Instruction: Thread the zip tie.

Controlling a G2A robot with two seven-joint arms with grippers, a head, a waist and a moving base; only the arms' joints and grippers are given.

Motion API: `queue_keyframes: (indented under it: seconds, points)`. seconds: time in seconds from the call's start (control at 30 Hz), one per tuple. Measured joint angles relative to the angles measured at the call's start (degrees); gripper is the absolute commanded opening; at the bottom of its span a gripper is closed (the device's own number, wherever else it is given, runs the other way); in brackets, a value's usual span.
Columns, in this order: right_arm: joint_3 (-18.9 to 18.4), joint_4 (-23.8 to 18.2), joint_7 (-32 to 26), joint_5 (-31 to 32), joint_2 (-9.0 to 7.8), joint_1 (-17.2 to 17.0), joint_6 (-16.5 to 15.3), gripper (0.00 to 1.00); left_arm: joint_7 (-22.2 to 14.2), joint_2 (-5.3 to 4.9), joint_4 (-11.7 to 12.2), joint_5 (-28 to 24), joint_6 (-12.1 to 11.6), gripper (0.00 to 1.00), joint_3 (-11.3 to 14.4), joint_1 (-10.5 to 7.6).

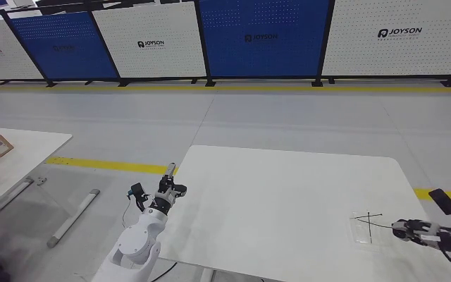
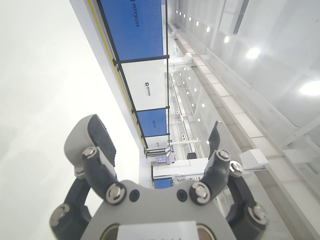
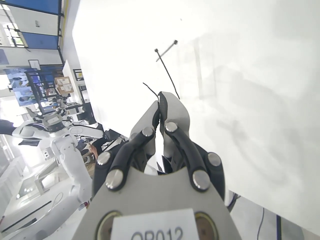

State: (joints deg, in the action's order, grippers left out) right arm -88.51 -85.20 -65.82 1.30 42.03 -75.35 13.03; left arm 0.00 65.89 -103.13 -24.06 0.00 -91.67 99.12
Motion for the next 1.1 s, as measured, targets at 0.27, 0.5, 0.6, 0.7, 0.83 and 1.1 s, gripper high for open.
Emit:
queue_keyframes:
  seconds: [0.27, 0.5, 0.6, 0.7, 0.83, 1.1]
  points:
    - [-5.8, -4.0, 0.1, -7.4, -0.16, -6.8, -14.5, 0.00, 0.0, 0.00, 0.0, 0.0, 0.0, 1.00, 0.0, 0.00]
    - [-5.7, -3.9, 0.2, -7.3, -0.16, -6.7, -14.3, 0.00, 0.0, 0.00, 0.0, 0.0, 0.0, 1.00, 0.0, 0.00]
    - [-5.7, -3.9, 0.2, -7.3, -0.16, -6.7, -14.3, 0.00, 0.0, 0.00, 0.0, 0.0, 0.0, 1.00, 0.0, 0.00]
    - [-5.1, -5.1, 1.5, -6.6, -0.03, -7.0, -15.6, 0.00, 0.0, 0.00, 0.0, 0.0, 0.0, 1.00, 0.0, 0.00]
    - [-3.8, -7.0, 0.8, -9.2, 0.27, -6.9, -23.4, 0.00, 0.0, 0.00, 0.0, 0.0, 0.0, 1.00, 0.0, 0.00]
    - [6.3, -8.0, 3.5, -12.3, 1.97, -3.7, -31.8, 0.00, 0.0, 0.00, 0.0, 0.0, 0.0, 1.00, 0.0, 0.00]
